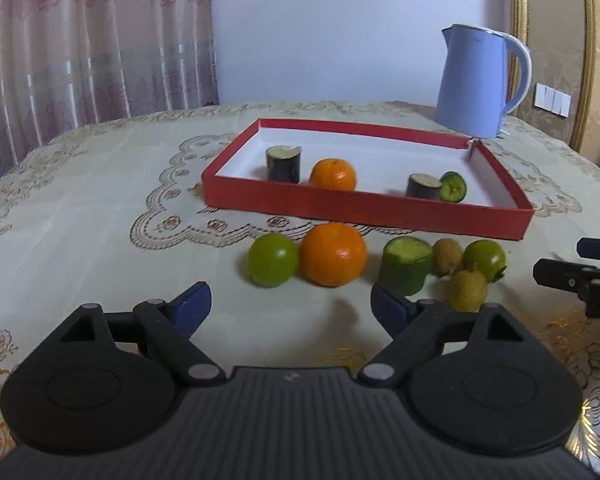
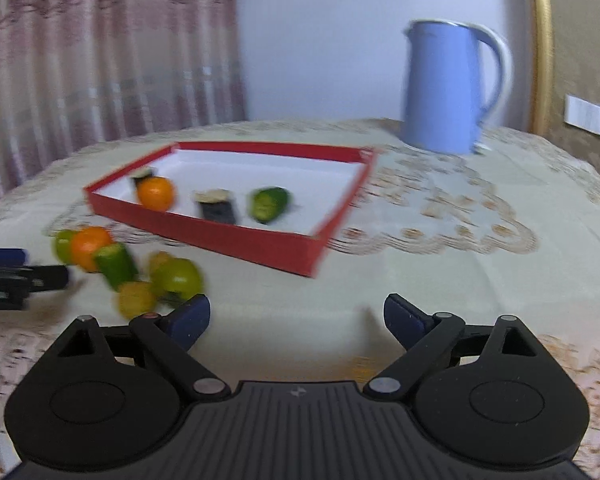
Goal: Organize fruits
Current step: 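Close the right gripper around the round green lime on the cloth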
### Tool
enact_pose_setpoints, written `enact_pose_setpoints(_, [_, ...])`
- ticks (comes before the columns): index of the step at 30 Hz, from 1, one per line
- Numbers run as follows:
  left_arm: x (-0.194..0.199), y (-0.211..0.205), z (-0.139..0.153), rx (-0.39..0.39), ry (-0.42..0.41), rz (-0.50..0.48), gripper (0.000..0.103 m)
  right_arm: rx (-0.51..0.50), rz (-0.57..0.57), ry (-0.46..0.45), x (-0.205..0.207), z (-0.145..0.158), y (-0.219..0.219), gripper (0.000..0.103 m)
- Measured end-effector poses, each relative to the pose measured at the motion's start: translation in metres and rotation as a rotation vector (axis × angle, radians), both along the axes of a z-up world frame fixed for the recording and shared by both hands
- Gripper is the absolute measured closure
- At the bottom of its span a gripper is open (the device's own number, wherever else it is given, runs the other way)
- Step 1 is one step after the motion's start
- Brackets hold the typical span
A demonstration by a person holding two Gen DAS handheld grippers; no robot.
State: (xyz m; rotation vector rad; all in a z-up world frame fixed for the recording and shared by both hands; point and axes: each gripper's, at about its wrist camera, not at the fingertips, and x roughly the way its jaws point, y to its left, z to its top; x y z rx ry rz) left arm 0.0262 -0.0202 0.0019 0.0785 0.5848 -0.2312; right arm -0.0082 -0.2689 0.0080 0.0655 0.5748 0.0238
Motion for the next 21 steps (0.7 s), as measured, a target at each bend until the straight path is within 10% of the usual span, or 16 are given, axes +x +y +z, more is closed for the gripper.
enact_pose_setpoints(21, [0.004, 0.007, -0.014, -0.006, 0.026, 0.000, 0.010, -0.053, 0.129, 0.062, 0.042, 0.006, 0.056, 0.031])
